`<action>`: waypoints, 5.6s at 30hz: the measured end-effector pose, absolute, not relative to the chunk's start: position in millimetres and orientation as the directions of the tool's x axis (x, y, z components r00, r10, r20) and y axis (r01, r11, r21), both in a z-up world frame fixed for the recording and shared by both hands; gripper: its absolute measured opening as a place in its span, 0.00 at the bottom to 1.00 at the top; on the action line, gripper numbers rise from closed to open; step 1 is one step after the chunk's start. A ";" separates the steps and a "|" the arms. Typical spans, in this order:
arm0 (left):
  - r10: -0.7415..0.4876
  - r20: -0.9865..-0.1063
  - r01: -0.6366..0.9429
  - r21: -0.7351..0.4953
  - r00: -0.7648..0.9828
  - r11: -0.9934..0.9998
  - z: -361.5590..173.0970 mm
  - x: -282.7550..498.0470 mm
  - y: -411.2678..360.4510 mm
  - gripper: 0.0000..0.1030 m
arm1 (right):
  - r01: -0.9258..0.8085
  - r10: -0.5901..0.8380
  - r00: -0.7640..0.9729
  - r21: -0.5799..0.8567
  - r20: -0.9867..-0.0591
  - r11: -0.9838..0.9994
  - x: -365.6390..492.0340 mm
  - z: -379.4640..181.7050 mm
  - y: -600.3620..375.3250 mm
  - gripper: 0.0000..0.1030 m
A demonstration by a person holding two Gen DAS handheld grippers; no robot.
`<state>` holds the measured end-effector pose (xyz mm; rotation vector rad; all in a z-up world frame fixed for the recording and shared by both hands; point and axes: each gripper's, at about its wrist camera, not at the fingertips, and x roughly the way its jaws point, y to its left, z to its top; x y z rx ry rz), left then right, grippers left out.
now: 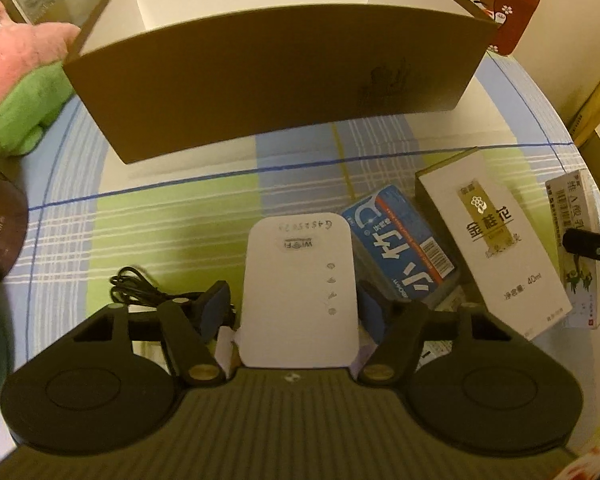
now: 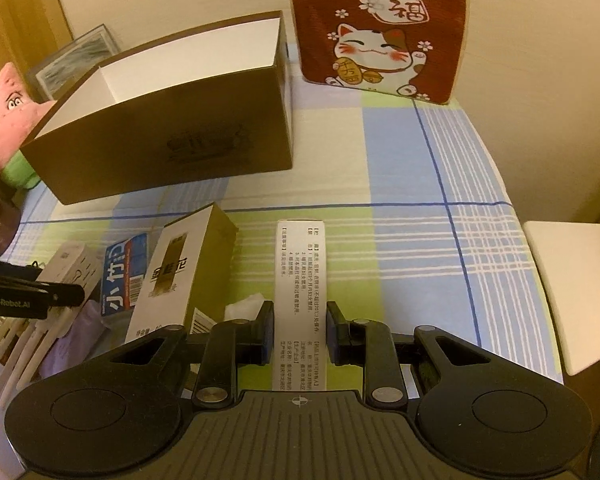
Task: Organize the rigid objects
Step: 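Close left tool on the Wi-Fi extender while right tool closes on the narrow box, then lift and carry both held items over the brown cardboard box, then lower both items into the brown box and open both tools, then withdraw both tools from the box back toward the remaining items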
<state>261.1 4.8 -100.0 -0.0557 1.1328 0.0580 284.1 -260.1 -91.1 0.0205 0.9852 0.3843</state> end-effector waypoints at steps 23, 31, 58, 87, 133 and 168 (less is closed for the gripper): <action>0.071 -0.808 -0.131 -0.008 0.585 0.991 -27.5 279.6 18.7 0.50 | -0.414 0.428 0.518 0.221 -0.740 0.883 324.1 -44.8 -229.4 0.22; 0.100 -0.740 -0.188 -0.036 0.665 0.981 12.2 323.8 37.7 0.50 | -0.484 0.526 0.525 0.274 -0.669 0.831 376.4 -8.0 -195.4 0.22; 0.122 -0.813 -0.301 -0.068 0.570 0.951 -46.3 511.0 79.1 0.51 | -0.402 0.491 0.459 0.320 -0.740 0.858 539.4 -61.7 -96.2 0.22; 0.109 -0.810 -0.253 -0.050 0.576 0.966 -49.3 493.4 88.7 0.58 | -0.412 0.522 0.429 0.354 -0.737 0.839 523.8 -63.3 -100.2 0.42; 0.085 -0.745 -0.241 -0.104 0.662 0.965 21.5 220.4 48.1 0.62 | -0.385 0.536 0.474 0.383 -0.698 0.840 323.4 7.2 -217.3 0.55; 0.138 -0.815 -0.263 -0.018 0.563 0.965 -34.4 140.6 59.3 0.63 | -0.447 0.448 0.378 0.264 -0.810 0.855 262.1 -52.2 -211.2 0.55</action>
